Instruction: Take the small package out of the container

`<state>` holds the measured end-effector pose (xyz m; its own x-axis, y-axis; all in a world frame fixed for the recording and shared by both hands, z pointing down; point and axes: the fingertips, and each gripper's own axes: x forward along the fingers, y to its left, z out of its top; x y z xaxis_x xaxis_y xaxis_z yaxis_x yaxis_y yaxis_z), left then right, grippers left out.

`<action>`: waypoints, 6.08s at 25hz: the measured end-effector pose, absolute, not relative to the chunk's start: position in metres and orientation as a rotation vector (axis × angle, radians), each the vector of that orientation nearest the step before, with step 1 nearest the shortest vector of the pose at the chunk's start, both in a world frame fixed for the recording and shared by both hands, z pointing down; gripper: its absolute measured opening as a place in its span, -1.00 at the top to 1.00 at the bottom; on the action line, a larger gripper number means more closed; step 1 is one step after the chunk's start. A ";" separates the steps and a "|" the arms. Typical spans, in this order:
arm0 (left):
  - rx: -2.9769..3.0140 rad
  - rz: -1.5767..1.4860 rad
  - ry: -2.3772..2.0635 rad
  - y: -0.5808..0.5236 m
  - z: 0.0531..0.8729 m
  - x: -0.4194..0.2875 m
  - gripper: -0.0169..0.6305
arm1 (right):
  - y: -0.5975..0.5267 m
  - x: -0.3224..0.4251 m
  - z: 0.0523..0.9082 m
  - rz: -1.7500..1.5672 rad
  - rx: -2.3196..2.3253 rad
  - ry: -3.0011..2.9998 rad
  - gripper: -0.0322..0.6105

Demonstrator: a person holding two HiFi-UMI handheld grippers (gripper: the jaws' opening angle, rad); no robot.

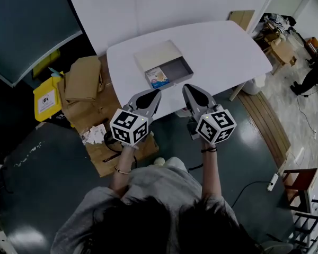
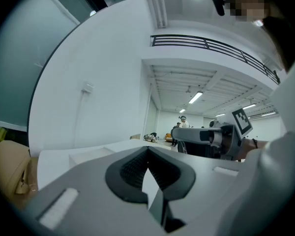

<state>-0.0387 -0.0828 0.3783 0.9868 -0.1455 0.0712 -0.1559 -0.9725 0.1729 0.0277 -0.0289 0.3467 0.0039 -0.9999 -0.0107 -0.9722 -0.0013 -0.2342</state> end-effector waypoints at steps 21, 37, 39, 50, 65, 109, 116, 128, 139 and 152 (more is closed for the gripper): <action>2.866 0.102 -0.537 -0.139 0.386 0.028 0.97 | -0.095 0.117 0.364 -0.409 -1.917 2.257 0.86; 2.773 0.084 -0.856 -0.161 0.388 0.069 0.97 | -0.136 0.165 0.374 -0.526 -1.643 2.473 0.86; 2.760 0.096 -0.884 -0.163 0.392 0.066 0.97 | -0.142 0.164 0.379 -0.546 -1.616 2.486 0.86; 2.666 0.156 -0.991 -0.198 0.418 0.037 0.97 | -0.180 0.145 0.403 -0.668 -1.533 2.541 0.86; 2.613 0.237 -0.919 -0.245 0.453 0.035 0.97 | -0.228 0.130 0.449 -0.844 -1.481 2.604 0.86; 2.350 0.325 -1.026 -0.238 0.526 0.036 0.97 | -0.244 0.119 0.566 -1.836 -1.147 2.615 0.55; 2.342 0.324 -1.041 -0.238 0.527 0.034 0.97 | -0.242 0.119 0.578 -2.056 -1.094 2.481 0.34; 2.325 0.313 -1.059 -0.239 0.527 0.027 0.97 | -0.235 0.107 0.598 -2.304 -0.942 2.467 0.16; 2.314 0.310 -1.070 -0.235 0.529 0.023 0.97 | -0.235 0.098 0.609 -2.392 -0.884 2.425 0.37; 2.307 0.303 -1.095 -0.231 0.526 0.013 0.97 | -0.233 0.102 0.606 -2.489 -0.817 2.272 0.47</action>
